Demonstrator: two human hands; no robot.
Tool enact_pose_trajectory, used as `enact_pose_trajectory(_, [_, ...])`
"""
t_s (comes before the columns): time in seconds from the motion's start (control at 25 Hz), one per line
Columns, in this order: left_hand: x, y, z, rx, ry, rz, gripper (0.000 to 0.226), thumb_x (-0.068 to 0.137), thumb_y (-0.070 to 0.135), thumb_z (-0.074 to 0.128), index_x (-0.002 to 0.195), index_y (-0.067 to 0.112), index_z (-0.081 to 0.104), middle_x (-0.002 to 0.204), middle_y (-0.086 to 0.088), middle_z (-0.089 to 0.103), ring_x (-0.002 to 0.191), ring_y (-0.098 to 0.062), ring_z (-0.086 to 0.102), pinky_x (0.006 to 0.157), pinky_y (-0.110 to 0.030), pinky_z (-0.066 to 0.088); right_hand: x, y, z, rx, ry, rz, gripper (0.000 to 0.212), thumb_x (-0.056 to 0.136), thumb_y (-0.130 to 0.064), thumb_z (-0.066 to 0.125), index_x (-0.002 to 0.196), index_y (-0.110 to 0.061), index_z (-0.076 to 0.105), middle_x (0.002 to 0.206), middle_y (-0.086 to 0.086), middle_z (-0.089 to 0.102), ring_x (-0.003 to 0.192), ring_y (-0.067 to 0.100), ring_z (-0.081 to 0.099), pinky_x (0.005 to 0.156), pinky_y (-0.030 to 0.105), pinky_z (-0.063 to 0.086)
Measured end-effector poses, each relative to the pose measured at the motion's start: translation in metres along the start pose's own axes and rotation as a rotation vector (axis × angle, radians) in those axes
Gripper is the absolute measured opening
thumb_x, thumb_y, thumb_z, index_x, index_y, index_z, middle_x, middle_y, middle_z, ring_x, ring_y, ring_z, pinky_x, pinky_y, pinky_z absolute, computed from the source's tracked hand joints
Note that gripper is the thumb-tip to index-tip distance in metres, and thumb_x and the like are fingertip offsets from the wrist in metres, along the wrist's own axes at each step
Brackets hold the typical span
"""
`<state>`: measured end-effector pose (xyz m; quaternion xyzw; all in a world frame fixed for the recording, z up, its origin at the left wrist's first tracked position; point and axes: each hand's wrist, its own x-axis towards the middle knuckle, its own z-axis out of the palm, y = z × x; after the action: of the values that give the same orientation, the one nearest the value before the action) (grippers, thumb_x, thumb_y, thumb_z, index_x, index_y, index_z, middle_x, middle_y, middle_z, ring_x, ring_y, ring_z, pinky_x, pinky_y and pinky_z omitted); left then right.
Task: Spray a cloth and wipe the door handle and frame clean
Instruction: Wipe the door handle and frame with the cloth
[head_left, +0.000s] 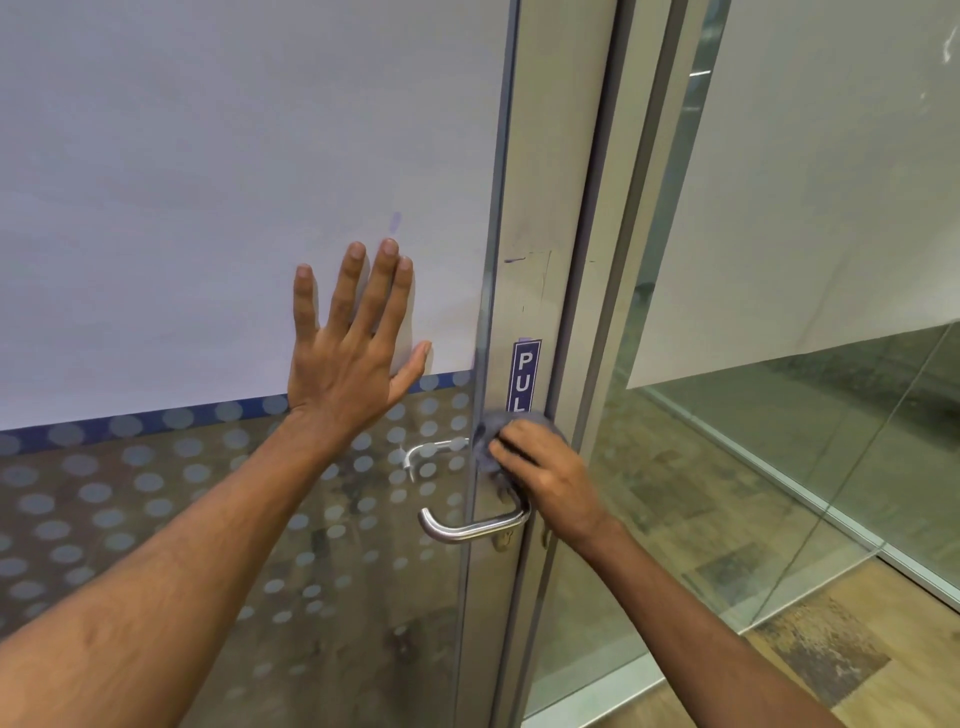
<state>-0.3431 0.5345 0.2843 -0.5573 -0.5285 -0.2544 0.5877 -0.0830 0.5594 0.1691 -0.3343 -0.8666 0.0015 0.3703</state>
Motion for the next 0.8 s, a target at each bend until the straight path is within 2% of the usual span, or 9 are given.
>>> enact_pose_trajectory(0.08, [0.001, 0.0, -0.001, -0.003, -0.002, 0.002, 0.084, 0.099, 0.063, 0.025, 0.161, 0.009, 0.007, 0.166, -0.011, 0.007, 0.151, -0.032, 0.006, 0.118, -0.056, -0.008, -0.015, 0.0, 0.0, -0.06, -0.074, -0.155, 0.025, 0.095, -0.019, 0.05, 0.113, -0.01, 0.067, 0.118, 0.008, 0.066, 0.116, 0.012, 0.052, 0.101, 0.034, 0.042])
enact_pose_trajectory(0.2, [-0.001, -0.001, 0.0, 0.007, -0.002, 0.004, 0.085, 0.099, 0.064, 0.025, 0.161, 0.008, 0.007, 0.166, -0.012, 0.008, 0.151, -0.033, 0.006, 0.118, -0.057, -0.007, -0.006, -0.006, -0.013, -0.259, 0.043, -0.319, 0.025, 0.085, -0.013, 0.06, 0.106, -0.007, 0.071, 0.109, 0.009, 0.071, 0.108, 0.022, 0.063, 0.091, 0.038, 0.053])
enact_pose_trajectory(0.32, [-0.001, 0.0, 0.0, 0.009, -0.004, 0.009, 0.085, 0.099, 0.063, 0.025, 0.16, 0.008, 0.006, 0.166, -0.012, 0.008, 0.151, -0.033, 0.006, 0.118, -0.058, -0.006, 0.038, -0.024, -0.036, -0.251, 0.303, -0.207, 0.025, 0.087, -0.008, 0.065, 0.111, -0.002, 0.068, 0.109, 0.014, 0.068, 0.105, 0.028, 0.063, 0.091, 0.039, 0.054])
enact_pose_trajectory(0.4, [0.0, 0.0, 0.0, 0.007, -0.008, 0.011, 0.085, 0.099, 0.063, 0.025, 0.16, 0.008, 0.005, 0.166, -0.012, 0.007, 0.151, -0.033, 0.005, 0.118, -0.058, -0.006, 0.071, -0.038, -0.057, -0.167, 0.474, -0.119, 0.026, 0.093, -0.011, 0.057, 0.115, -0.001, 0.066, 0.112, 0.013, 0.065, 0.109, 0.02, 0.056, 0.098, 0.023, 0.047])
enact_pose_trajectory(0.48, [0.0, 0.0, 0.001, 0.005, -0.012, 0.009, 0.085, 0.099, 0.063, 0.026, 0.161, 0.008, 0.005, 0.166, -0.012, 0.004, 0.151, -0.032, 0.002, 0.118, -0.058, -0.007, 0.093, -0.046, -0.068, -0.107, 0.556, -0.043, 0.033, 0.093, -0.012, 0.049, 0.122, -0.002, 0.063, 0.119, 0.013, 0.062, 0.116, 0.014, 0.048, 0.105, 0.009, 0.033])
enact_pose_trajectory(0.56, [0.0, -0.001, 0.001, 0.01, -0.012, 0.007, 0.085, 0.099, 0.063, 0.026, 0.161, 0.008, 0.005, 0.166, -0.012, 0.003, 0.151, -0.032, 0.0, 0.118, -0.057, -0.009, 0.096, -0.047, -0.061, -0.082, 0.606, -0.022, 0.04, 0.088, -0.002, 0.053, 0.127, -0.002, 0.058, 0.127, 0.015, 0.058, 0.122, 0.018, 0.045, 0.11, 0.014, 0.03])
enact_pose_trajectory(0.68, [0.0, 0.0, 0.0, 0.011, -0.006, 0.006, 0.084, 0.099, 0.063, 0.026, 0.161, 0.008, 0.006, 0.166, -0.011, 0.003, 0.152, -0.032, 0.0, 0.119, -0.057, -0.01, 0.068, -0.036, -0.038, -0.12, 0.527, -0.05, 0.049, 0.081, 0.007, 0.063, 0.13, 0.002, 0.056, 0.132, 0.021, 0.055, 0.128, 0.027, 0.046, 0.11, 0.036, 0.04])
enact_pose_trajectory(0.72, [0.0, 0.0, 0.0, 0.013, -0.005, 0.006, 0.084, 0.1, 0.063, 0.026, 0.161, 0.008, 0.006, 0.166, -0.011, 0.003, 0.152, -0.032, 0.0, 0.119, -0.057, -0.01, 0.053, -0.032, -0.028, -0.167, 0.467, -0.07, 0.052, 0.079, 0.008, 0.066, 0.13, 0.001, 0.055, 0.133, 0.022, 0.054, 0.129, 0.029, 0.045, 0.111, 0.039, 0.039])
enact_pose_trajectory(0.8, [0.0, 0.0, -0.001, 0.021, -0.006, 0.005, 0.084, 0.1, 0.063, 0.026, 0.16, 0.008, 0.007, 0.166, -0.012, 0.003, 0.152, -0.032, 0.001, 0.119, -0.058, -0.008, 0.026, -0.027, -0.013, -0.238, 0.368, -0.089, 0.058, 0.076, 0.01, 0.069, 0.131, 0.0, 0.055, 0.137, 0.021, 0.051, 0.132, 0.03, 0.043, 0.116, 0.034, 0.032])
